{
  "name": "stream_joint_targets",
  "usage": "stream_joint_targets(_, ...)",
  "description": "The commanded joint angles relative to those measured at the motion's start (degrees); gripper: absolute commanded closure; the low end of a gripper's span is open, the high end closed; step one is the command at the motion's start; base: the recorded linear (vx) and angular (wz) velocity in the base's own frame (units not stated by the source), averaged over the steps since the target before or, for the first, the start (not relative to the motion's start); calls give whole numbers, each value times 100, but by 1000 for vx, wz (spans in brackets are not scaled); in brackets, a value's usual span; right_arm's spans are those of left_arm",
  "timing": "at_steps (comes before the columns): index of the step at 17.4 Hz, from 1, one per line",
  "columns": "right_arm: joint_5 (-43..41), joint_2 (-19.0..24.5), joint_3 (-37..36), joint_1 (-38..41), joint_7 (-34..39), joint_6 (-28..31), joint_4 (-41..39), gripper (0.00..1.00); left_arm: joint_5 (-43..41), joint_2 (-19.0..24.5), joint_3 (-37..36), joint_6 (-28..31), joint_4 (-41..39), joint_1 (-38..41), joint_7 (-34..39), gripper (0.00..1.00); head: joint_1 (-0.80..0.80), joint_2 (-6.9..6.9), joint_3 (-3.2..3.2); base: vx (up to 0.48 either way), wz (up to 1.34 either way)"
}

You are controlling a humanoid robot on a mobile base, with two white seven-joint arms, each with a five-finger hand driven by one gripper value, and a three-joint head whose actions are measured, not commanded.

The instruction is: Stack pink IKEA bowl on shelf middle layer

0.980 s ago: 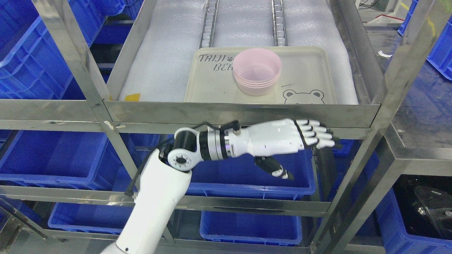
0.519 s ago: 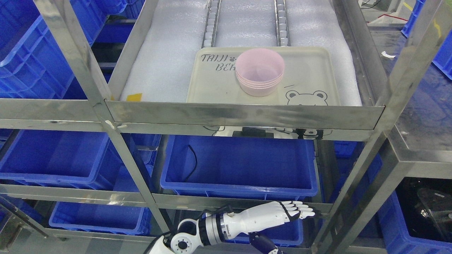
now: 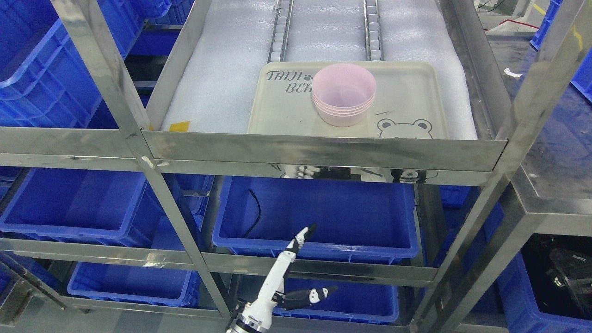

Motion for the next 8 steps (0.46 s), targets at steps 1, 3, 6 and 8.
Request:
stream_joint_targets(1, 0, -100, 0, 25, -31, -2, -100, 0, 619, 93, 427, 586, -793, 274, 597, 0, 0, 0, 0, -3, 40)
stream_joint_targets(3, 0, -100, 0, 25, -31, -2, -100, 0, 628, 93, 524, 604, -793, 291, 588, 0, 0, 0, 0, -5, 30)
stream_joint_targets(6, 0, -100, 0, 17, -31, -2, -100, 0, 628, 93, 472, 604, -793, 283, 579, 0, 0, 0, 0, 0, 0)
stream_joint_targets(8, 0, -100, 0, 25, -31, -2, -100, 0, 628, 93, 445, 604, -793, 274, 579, 0, 0, 0, 0, 0, 0)
